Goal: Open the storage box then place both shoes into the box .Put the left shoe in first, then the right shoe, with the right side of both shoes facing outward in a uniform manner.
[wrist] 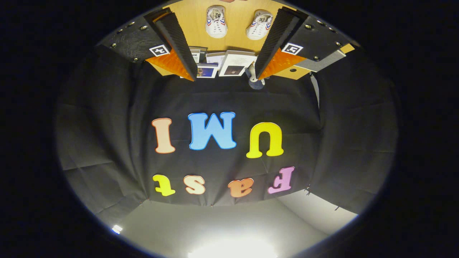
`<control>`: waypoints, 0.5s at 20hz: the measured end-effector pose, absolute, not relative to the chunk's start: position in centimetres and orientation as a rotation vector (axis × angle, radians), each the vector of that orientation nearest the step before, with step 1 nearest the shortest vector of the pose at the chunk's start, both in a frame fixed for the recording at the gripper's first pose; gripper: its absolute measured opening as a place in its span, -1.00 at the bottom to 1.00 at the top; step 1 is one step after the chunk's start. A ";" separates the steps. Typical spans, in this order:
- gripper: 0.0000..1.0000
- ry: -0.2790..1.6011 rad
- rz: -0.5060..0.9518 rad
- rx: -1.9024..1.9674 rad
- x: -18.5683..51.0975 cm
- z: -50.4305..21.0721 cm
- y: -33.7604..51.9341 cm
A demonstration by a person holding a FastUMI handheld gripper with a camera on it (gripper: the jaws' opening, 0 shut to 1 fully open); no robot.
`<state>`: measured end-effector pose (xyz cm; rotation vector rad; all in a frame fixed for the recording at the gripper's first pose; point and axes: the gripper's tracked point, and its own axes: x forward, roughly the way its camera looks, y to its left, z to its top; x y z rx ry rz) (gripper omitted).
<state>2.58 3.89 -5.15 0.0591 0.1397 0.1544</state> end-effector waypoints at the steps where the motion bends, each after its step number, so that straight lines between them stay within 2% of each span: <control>1: 0.96 0.158 0.181 0.074 2.9 -5.6 4.6; 10: 0.95 0.363 0.463 0.187 5.2 -11.0 12.2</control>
